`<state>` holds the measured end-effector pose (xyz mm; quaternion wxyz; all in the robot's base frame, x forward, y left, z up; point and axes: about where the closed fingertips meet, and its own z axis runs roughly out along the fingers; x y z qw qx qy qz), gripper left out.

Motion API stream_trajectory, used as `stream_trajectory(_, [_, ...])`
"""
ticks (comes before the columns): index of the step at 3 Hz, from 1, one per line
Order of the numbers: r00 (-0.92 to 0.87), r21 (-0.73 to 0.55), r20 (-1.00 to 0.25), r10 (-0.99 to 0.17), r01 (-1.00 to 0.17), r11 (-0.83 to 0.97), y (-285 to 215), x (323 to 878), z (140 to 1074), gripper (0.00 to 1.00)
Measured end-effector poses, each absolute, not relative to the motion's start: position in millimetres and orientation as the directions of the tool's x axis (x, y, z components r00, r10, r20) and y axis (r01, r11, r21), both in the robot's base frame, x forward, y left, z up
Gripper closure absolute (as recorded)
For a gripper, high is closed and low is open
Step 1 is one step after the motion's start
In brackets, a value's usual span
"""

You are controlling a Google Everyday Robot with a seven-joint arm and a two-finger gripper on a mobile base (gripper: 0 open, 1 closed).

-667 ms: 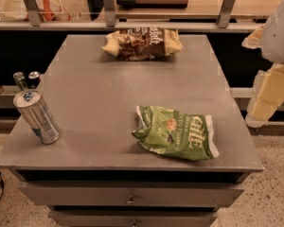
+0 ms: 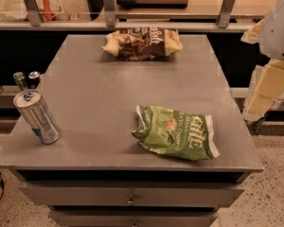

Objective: Move brown chip bag near green jalapeno chip bag

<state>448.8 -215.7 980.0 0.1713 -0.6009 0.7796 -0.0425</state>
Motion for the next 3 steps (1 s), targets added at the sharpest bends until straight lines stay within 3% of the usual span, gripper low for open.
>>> stream_trajectory(3, [-0.143, -0.445, -0.428, -0.892, -0.826, 0.347, -181.4, 613.4, 1002.3, 0.0])
